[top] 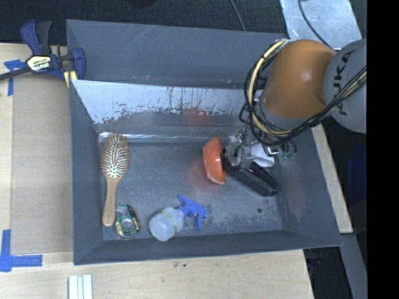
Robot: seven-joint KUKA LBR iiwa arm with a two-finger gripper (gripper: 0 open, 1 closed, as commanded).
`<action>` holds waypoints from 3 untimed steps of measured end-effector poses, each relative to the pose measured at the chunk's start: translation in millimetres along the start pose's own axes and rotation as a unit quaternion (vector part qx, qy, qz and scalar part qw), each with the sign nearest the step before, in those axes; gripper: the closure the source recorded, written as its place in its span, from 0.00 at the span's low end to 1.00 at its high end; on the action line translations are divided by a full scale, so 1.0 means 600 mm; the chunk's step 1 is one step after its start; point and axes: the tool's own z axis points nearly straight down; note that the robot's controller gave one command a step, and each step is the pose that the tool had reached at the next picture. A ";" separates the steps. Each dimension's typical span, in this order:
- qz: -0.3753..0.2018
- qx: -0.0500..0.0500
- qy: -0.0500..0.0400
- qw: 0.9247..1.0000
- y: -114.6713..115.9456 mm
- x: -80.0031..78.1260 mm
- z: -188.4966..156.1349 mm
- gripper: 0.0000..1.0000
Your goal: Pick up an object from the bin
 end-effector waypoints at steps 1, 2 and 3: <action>0.026 0.000 0.002 1.000 0.002 0.001 0.005 1.00; -0.085 0.001 -0.001 0.996 0.012 0.033 0.077 0.00; -0.149 0.000 -0.001 0.989 0.018 0.048 0.108 1.00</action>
Offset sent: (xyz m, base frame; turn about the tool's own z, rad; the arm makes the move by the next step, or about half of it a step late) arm -0.0308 0.0060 -0.0665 -0.3031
